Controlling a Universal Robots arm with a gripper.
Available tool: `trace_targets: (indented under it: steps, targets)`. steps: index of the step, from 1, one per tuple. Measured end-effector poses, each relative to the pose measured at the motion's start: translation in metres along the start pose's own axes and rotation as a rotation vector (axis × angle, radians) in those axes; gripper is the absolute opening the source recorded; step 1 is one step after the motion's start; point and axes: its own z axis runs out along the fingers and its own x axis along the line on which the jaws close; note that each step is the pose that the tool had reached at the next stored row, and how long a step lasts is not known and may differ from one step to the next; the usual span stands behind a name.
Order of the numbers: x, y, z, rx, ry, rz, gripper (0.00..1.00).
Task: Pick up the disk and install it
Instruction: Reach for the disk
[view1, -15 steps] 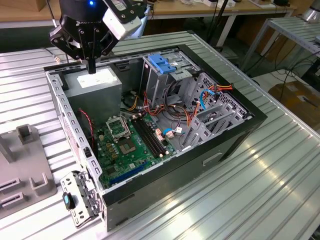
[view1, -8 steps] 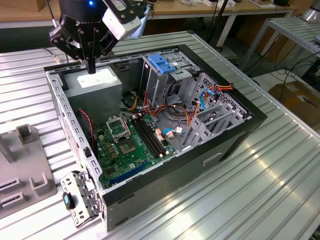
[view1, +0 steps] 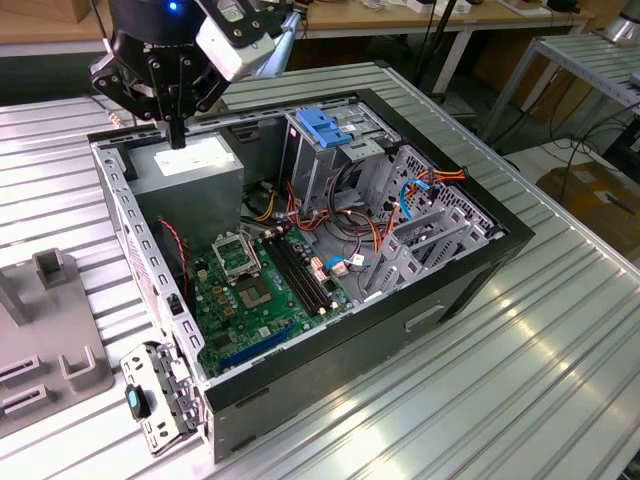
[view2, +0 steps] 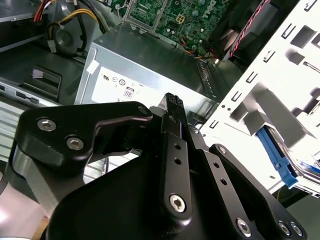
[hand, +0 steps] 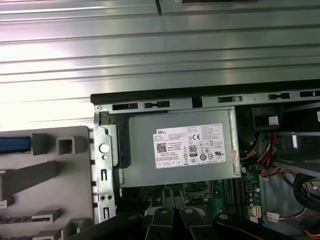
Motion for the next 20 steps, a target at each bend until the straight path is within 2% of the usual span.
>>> trace_targets:
  steps: [8, 20]
  targets:
    - [0.0076, -0.0006, -0.0001, 0.0000, 0.0000, 0.000, 0.11]
    - [0.0252, -0.0019, -0.0005, 0.0000, 0.0000, 0.000, 0.11]
